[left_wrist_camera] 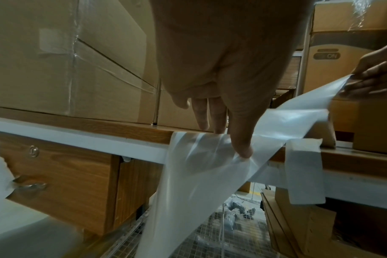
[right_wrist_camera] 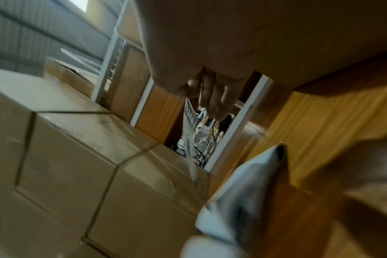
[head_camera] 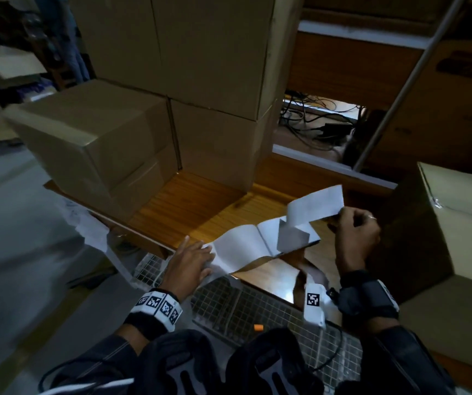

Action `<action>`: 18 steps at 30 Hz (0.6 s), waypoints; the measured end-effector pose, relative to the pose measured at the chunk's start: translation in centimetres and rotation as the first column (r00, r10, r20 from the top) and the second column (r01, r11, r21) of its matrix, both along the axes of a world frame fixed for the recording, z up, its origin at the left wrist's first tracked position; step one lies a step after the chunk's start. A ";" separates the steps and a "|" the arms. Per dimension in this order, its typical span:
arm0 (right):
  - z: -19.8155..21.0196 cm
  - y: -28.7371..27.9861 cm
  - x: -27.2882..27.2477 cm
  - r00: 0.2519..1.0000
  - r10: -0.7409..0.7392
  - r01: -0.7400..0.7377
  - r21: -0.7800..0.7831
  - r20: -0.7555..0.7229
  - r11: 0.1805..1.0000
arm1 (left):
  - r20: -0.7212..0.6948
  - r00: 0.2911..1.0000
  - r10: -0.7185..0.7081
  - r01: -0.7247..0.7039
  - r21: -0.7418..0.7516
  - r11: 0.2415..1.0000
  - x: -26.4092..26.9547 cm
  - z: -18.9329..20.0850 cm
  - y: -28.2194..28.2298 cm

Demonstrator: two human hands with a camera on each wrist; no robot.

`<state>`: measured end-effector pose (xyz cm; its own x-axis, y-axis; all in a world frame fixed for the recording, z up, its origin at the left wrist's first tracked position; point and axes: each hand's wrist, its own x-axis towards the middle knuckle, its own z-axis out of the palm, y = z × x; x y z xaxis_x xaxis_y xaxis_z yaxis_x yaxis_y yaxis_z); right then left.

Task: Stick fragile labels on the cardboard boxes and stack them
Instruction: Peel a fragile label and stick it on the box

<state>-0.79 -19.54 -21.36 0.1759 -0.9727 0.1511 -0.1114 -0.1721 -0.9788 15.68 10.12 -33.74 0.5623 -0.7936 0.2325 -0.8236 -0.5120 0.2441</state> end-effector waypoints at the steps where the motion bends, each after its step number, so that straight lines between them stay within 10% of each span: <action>1: 0.5 -0.1 -0.1 0.999 -0.005 0.004 0.016 0.031 1.000 | -0.003 1.000 -0.001 0.001 0.016 1.000 0.1 0.3 -0.1; 6: 2.2 1.5 -1.2 0.987 0.094 -0.099 0.030 0.133 0.995 | -0.038 0.999 0.009 -0.008 0.035 0.999 -0.6 3.2 -1.7; 12: 1.1 5.8 -2.6 0.984 0.175 -0.174 -0.017 0.043 0.985 | -0.226 0.940 -0.254 0.146 -0.406 0.902 -5.7 10.0 -6.7; 18: 1.1 9.2 -3.2 0.979 0.201 -0.200 -0.019 0.044 0.980 | -0.220 0.916 -0.334 0.204 -0.463 0.863 -9.0 11.1 -10.8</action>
<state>-4.03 -10.37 -20.25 0.3599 -0.9161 0.1769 -0.0289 -0.2004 -0.9793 6.67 -0.65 -22.68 0.4336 -0.7845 0.4433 -0.7750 -0.0737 0.6277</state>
